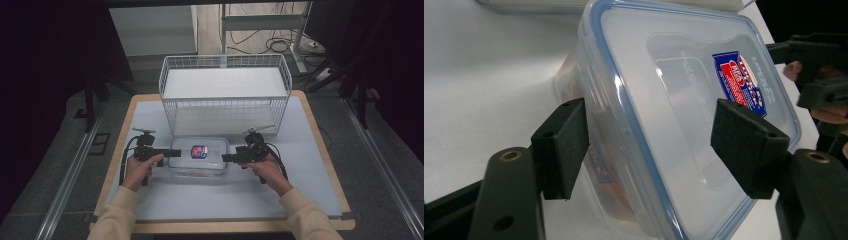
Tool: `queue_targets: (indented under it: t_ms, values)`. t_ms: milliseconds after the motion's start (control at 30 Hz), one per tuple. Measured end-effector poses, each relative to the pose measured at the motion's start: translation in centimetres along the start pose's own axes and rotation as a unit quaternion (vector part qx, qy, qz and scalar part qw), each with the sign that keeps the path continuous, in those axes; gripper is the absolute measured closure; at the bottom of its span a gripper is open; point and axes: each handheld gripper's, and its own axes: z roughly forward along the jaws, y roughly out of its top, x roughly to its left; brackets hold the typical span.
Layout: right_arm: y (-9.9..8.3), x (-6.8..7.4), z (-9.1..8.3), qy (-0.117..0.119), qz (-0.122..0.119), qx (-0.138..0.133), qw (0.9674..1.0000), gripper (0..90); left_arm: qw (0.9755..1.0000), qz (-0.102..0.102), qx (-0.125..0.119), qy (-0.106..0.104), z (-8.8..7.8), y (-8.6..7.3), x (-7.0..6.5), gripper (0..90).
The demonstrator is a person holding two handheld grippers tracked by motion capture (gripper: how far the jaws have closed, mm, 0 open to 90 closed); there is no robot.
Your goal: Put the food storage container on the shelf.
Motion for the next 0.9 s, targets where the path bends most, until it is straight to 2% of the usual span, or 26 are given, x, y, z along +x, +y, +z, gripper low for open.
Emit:
queue_targets:
  t_ms: [67, 167, 233, 267, 600, 700, 733, 800, 900]
  values:
    - [0.1, -0.4, 0.3, 0.007, 0.013, 0.002, 0.9999, 14.8, 0.9999, -0.005, 0.003, -0.009, 0.0, 0.0, 0.3, 32.3]
    - [0.1, -0.6, 0.5, 0.005, 0.016, 0.004, 0.9998, 14.8, 0.9997, -0.012, 0.006, -0.019, 0.1, 0.0, 0.5, 32.2]
    - [0.2, -0.9, 0.6, 0.012, 0.023, 0.007, 0.9996, 14.8, 0.9987, -0.021, 0.019, -0.042, 0.3, 0.0, 1.0, 31.1]
    - [0.3, -1.0, 0.6, 0.013, 0.025, 0.009, 0.9996, 14.7, 0.9985, -0.022, 0.023, -0.045, 0.5, 0.1, 1.1, 29.8]
    - [0.4, -1.4, 1.9, 0.048, 0.053, 0.023, 0.9972, 15.8, 0.9971, -0.034, 0.023, -0.064, 0.4, 0.0, 1.8, 30.5]
    - [0.3, -1.6, 2.2, 0.074, 0.079, 0.022, 0.9939, 22.2, 0.9972, -0.032, 0.023, -0.063, 0.4, 0.0, 1.8, 31.2]
    - [0.2, -1.6, 2.3, 0.084, 0.088, 0.023, 0.9923, 21.6, 0.9973, -0.031, 0.022, -0.063, 0.3, 0.0, 1.8, 31.6]
    - [0.1, -1.7, 2.4, 0.087, 0.106, 0.023, 0.9904, 23.2, 0.9975, -0.031, 0.018, -0.060, 0.3, 0.0, 1.7, 32.8]
    - [0.0, -2.2, 2.1, 0.097, 0.126, 0.018, 0.9871, 31.6, 0.9981, -0.027, 0.015, -0.053, 0.2, -0.1, 1.5, 33.7]
